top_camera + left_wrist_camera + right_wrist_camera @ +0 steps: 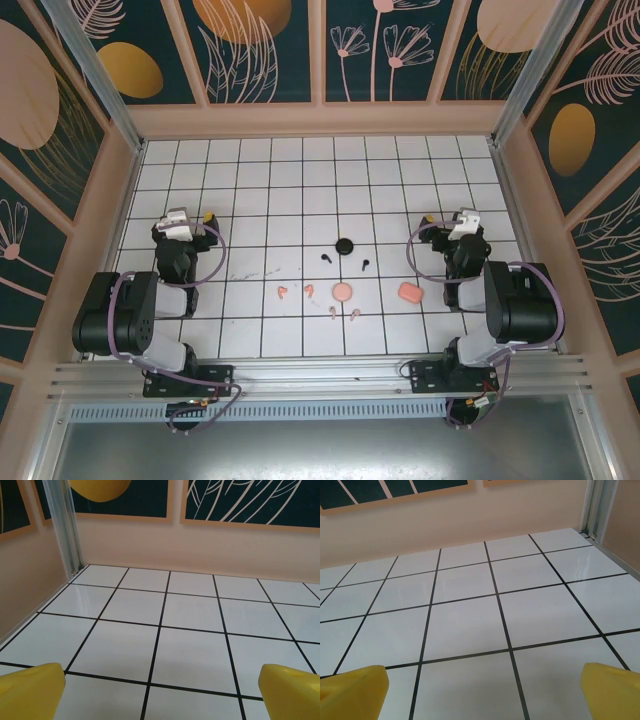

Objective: Insert the wireless bluetooth earbuds into the charging case

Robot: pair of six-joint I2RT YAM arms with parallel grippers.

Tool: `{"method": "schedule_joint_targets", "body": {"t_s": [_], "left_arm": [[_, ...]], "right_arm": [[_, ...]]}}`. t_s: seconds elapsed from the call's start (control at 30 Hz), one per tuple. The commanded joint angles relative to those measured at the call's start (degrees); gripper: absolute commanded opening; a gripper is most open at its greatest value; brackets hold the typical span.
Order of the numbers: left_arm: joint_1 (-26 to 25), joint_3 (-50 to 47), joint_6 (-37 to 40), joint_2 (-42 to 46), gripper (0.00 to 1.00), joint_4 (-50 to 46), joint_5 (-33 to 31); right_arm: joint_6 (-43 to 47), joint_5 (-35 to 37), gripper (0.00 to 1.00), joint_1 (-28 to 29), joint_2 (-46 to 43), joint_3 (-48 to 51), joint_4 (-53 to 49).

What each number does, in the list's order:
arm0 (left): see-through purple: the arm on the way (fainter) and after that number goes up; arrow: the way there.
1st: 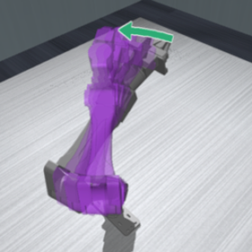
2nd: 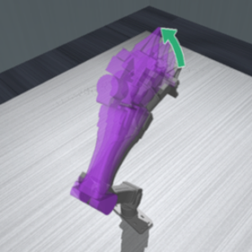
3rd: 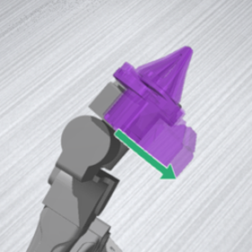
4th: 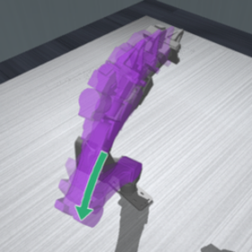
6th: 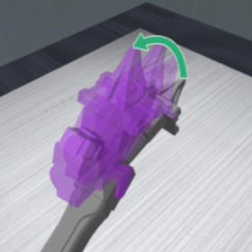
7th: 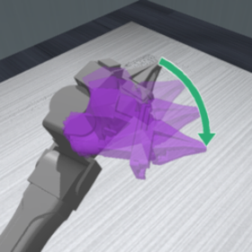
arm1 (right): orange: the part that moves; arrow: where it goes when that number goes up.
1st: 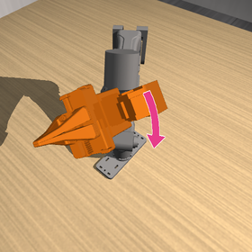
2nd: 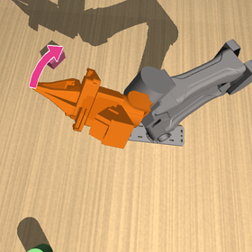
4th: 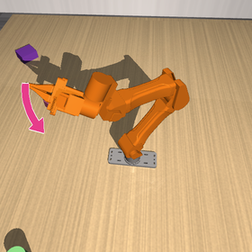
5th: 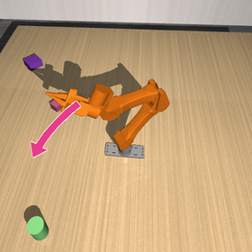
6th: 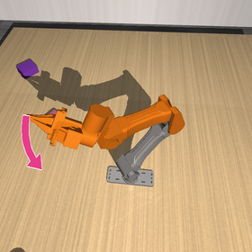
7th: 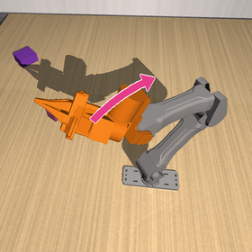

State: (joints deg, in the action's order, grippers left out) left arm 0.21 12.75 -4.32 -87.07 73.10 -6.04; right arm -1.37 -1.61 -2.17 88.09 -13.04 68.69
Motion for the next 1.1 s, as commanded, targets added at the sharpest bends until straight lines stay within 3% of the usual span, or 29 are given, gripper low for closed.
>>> {"method": "schedule_joint_targets", "body": {"t_s": [0.0,0.57,1.07], "left_arm": [[-0.3,-0.4,0.3,0.1,0.99,1.8,0.8],[-0.2,0.5,0.4,0.1,0.99,0.2,1.5],[-0.3,0.6,-0.8,0.2,0.99,0.1,-2.4]], "right_arm": [[0.7,-1.1,0.99,-0.2,0.2,-0.8,2.0],[0.7,-1.1,0.99,-0.2,0.2,-0.8,2.0],[0.6,-1.5,0.99,-0.3,0.2,-0.8,2.0]]}}
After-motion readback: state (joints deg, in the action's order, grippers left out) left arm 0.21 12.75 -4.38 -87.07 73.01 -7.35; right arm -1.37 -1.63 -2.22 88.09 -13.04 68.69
